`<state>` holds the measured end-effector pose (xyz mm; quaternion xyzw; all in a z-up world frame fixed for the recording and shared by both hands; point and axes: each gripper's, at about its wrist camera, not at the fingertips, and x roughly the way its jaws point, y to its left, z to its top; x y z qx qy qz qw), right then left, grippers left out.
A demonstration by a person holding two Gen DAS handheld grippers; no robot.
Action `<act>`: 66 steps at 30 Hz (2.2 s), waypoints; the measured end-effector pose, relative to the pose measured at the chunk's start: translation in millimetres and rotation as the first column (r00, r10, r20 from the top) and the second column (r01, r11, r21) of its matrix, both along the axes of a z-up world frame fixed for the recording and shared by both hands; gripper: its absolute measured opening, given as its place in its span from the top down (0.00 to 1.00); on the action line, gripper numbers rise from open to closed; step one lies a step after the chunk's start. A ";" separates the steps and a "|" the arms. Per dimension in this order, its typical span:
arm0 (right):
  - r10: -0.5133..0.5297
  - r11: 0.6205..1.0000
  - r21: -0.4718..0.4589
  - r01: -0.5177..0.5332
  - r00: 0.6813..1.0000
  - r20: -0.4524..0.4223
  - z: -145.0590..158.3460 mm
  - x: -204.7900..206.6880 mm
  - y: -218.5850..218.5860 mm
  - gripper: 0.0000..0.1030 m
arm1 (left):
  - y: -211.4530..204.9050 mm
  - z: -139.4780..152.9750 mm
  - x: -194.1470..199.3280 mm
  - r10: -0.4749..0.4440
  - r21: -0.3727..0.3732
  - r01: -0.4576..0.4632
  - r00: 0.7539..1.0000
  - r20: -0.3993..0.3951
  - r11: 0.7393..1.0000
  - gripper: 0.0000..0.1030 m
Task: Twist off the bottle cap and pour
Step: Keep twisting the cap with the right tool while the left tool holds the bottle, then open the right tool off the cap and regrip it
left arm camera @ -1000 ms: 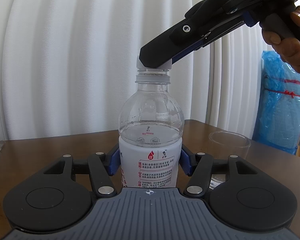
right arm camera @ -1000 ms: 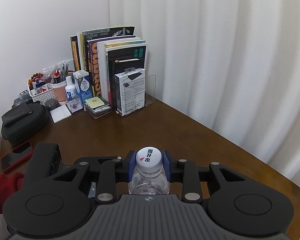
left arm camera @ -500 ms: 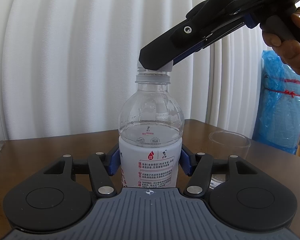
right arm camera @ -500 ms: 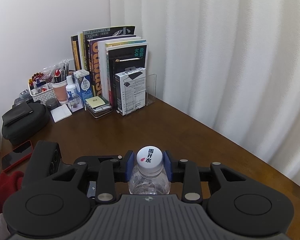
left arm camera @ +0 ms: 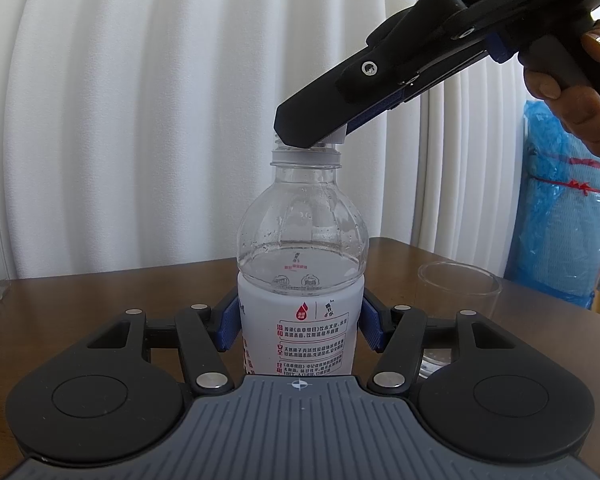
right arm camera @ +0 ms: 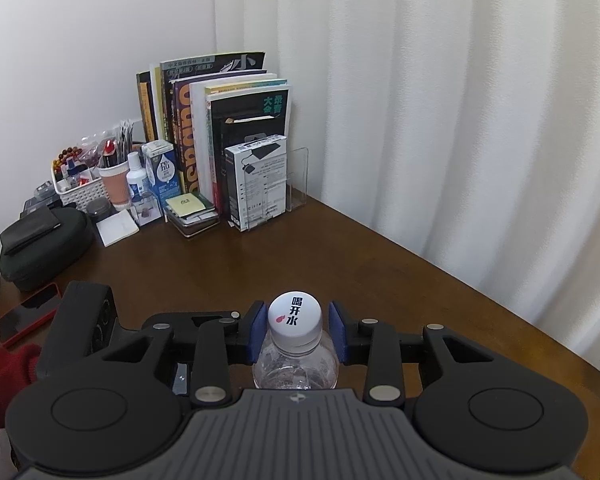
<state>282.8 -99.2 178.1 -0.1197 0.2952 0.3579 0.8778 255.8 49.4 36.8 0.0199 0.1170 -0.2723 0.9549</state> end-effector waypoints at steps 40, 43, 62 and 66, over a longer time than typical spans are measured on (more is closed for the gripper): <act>-0.043 0.997 0.071 0.042 0.999 0.023 -5.5 -1.9 -3.1 0.68 | -1.7 -1.5 -6.2 0.007 0.002 -0.007 1.000 -0.009 1.000 0.43; -0.044 0.996 0.073 0.042 0.999 0.026 -5.6 -1.1 -2.4 0.68 | -0.9 -1.2 -5.2 0.007 0.002 -0.007 1.000 -0.009 1.000 0.43; -0.059 0.986 0.159 0.041 0.992 0.111 5.4 -8.8 -7.0 0.48 | -1.9 -0.5 -2.3 0.004 0.007 -0.004 1.000 -0.010 1.000 0.43; -0.118 0.981 0.176 0.076 0.964 0.238 5.8 -33.7 -13.2 0.27 | -1.7 -0.8 -2.2 0.002 0.007 -0.002 1.000 -0.010 1.000 0.43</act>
